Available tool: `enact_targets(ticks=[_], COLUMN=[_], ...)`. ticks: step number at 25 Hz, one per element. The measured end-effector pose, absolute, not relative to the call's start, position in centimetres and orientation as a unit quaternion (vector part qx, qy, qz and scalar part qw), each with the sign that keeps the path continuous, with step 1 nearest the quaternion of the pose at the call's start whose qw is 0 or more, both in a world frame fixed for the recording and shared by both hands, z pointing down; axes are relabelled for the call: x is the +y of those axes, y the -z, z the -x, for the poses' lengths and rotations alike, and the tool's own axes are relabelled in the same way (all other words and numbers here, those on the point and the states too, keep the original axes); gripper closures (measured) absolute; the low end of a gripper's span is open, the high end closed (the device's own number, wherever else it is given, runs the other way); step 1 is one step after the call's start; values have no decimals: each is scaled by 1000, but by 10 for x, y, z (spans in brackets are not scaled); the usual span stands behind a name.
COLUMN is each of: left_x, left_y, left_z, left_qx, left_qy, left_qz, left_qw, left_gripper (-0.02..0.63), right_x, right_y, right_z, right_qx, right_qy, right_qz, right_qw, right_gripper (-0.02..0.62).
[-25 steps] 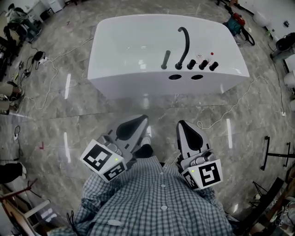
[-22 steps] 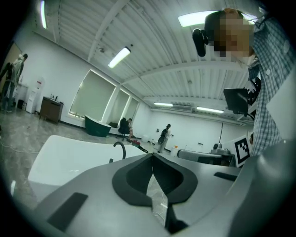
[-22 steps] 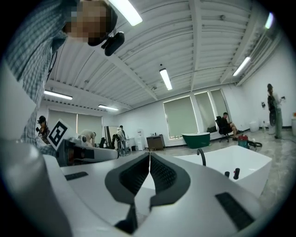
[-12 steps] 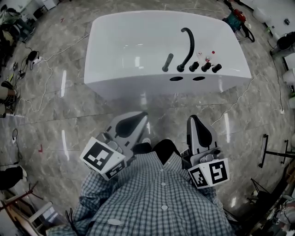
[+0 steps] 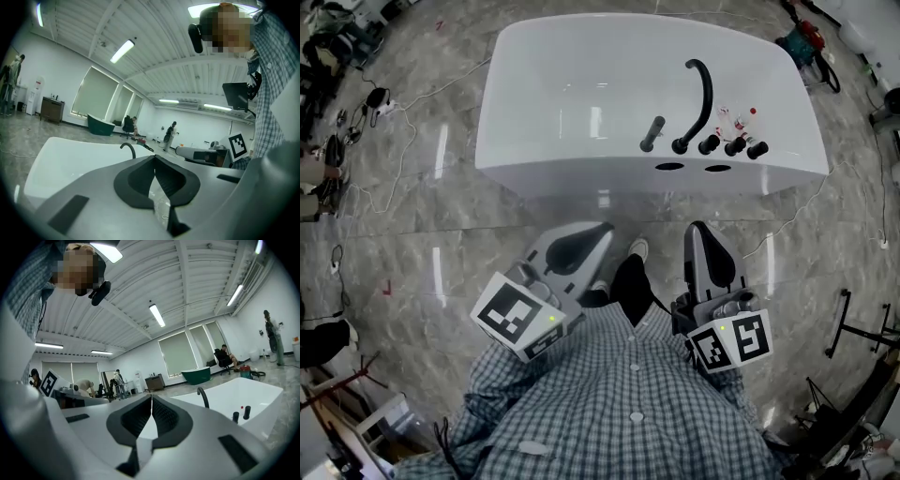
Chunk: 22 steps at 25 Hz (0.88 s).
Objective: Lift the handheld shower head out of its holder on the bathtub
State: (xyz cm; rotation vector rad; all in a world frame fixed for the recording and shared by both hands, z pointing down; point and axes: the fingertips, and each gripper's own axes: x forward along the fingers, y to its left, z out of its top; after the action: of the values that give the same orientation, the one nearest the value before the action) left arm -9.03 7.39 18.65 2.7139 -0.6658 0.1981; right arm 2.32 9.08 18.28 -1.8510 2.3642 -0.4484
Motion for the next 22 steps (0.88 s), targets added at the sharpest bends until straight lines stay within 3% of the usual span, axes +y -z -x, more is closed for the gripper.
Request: enact_targets(ticks=[6, 14, 22], left_x=[34, -9, -53], left_y=[-178, -175, -184], left_z=[53, 12, -1], left_qx=[-246, -265, -310], left_qy=[-79, -72, -72], left_qz=[-955, -950, -935], left_qw=[144, 151, 155], left_gripper=[597, 597, 597], right_x=[42, -9, -51], right_y=[-171, -171, -191], right_z=[-49, -67, -82], right_qx=[805, 837, 851], right_qy=[127, 76, 109], right_qz=[578, 541, 513], right_qw=[47, -21, -25], right_gripper=[578, 577, 577])
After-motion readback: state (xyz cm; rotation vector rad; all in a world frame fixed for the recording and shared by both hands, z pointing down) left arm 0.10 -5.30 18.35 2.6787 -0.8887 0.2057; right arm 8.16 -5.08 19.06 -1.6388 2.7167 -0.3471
